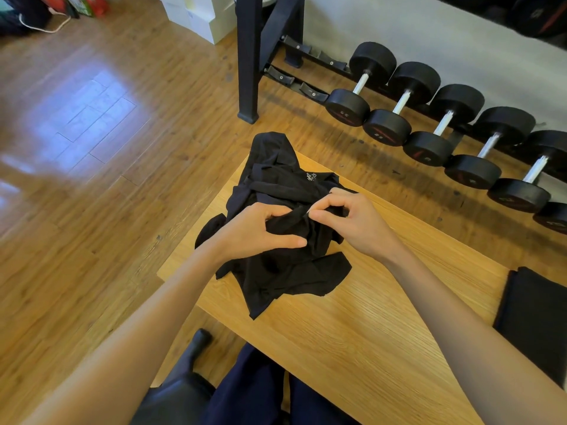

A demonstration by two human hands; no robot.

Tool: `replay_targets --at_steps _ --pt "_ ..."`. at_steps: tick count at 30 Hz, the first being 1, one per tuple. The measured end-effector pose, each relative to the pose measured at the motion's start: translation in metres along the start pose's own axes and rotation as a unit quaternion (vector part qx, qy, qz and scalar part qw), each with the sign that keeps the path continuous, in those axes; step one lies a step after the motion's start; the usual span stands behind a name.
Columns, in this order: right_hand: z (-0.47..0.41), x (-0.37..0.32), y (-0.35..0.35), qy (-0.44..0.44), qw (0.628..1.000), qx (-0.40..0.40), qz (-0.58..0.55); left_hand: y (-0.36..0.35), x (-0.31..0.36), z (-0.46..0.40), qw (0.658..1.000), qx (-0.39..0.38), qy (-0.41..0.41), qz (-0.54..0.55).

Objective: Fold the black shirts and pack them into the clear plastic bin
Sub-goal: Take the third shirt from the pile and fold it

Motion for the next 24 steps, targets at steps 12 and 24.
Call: replay_targets --at_steps 12,24 --pt "-0.005 0.002 0.002 -0.004 1.000 -0.018 -0.014 -0.005 -0.002 -0.006 0.999 0.004 -0.007 0.033" --pt "-0.002 0.007 -0.006 -0.012 0.997 -0.061 0.048 -0.007 -0.004 -0.004 0.998 -0.030 0.016 0.043"
Point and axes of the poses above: each hand's wrist, its own z-axis away from the middle knuckle, its own y-axis out of the back of the hand, x = y × z, the point moved 3 cm from there along -z, towards the middle knuckle, and after that the axes turned 4 degrees about y, right-handed, at the moved point
